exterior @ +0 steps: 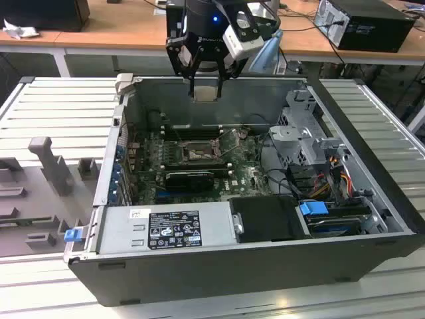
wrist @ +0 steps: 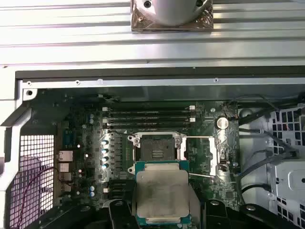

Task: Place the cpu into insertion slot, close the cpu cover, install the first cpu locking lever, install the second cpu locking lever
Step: 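Place the cpu into insertion slot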

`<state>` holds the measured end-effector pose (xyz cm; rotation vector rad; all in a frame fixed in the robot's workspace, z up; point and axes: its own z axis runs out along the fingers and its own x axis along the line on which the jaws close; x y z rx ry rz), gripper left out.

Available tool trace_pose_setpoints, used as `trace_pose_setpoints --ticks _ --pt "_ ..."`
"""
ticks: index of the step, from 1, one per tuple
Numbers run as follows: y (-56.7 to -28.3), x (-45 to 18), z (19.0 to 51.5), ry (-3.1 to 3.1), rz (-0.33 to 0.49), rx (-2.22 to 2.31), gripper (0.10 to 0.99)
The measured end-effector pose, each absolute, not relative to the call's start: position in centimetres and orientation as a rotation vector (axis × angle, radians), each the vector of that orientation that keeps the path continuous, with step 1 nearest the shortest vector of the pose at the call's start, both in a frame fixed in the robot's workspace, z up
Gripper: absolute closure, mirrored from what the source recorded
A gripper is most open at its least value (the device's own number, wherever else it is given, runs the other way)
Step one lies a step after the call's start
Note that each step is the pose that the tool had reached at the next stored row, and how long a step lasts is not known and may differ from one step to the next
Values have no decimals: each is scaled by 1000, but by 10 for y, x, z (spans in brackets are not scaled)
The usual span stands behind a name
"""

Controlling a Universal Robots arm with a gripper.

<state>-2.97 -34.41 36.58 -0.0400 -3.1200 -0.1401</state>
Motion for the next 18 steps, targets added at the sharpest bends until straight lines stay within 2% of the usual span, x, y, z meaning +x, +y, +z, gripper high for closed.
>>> trace_pose_setpoints --ticks 18 --pt "-344 -30 364 -3088 -127 -549 557"
